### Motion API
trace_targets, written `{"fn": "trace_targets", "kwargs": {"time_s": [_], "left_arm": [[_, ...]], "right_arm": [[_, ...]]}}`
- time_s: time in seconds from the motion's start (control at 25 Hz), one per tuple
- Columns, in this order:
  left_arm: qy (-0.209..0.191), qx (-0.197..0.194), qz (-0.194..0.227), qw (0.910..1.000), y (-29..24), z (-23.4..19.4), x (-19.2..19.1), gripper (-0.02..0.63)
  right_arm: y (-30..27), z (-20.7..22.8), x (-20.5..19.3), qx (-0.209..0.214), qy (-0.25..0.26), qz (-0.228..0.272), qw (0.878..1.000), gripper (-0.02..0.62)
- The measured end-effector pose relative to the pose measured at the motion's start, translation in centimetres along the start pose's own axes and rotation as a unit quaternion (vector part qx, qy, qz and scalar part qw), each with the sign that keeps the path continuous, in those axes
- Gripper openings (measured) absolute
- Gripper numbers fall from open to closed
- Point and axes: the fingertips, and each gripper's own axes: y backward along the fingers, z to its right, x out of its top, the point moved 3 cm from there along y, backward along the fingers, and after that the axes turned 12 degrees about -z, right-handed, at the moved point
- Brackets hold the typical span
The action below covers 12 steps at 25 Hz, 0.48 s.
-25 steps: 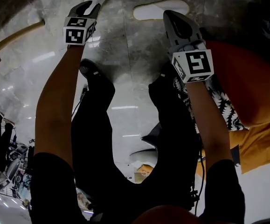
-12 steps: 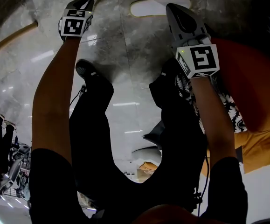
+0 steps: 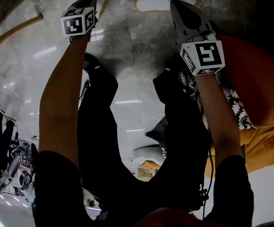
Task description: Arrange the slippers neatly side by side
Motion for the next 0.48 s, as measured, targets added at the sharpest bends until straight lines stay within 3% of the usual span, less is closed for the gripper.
{"fn": "trace_targets", "kwargs": {"time_s": [0.12, 0.2, 0.36, 0.44, 0.48], "left_arm": [[0.07, -0.007, 0.009, 0.9975, 1.6, 1.0, -1.0, 0.026], [0.133, -0.017, 0.021, 0.9907, 2.3, 1.8, -1.8, 0.026], [0.276, -0.03, 0.042, 0.9599, 3.1, 3.2, -4.1, 0.026], [0.308, -0.034, 0.043, 0.9498, 2.9, 4.3, -5.1, 0.026], [0.311, -0.036, 0.04, 0.9488, 2.8, 4.9, -5.4, 0.026]], "right_arm": [[0.7, -0.4, 0.4, 0.003, -0.006, -0.003, 1.0, 0.032], [1.3, -0.4, 0.7, 0.002, -0.011, -0.003, 1.0, 0.031], [2.1, -0.4, 0.8, 0.004, -0.019, -0.005, 1.0, 0.032], [2.2, -0.5, 0.7, 0.008, -0.019, -0.007, 1.0, 0.032], [2.2, -0.5, 0.6, 0.01, -0.018, -0.009, 1.0, 0.032]]}}
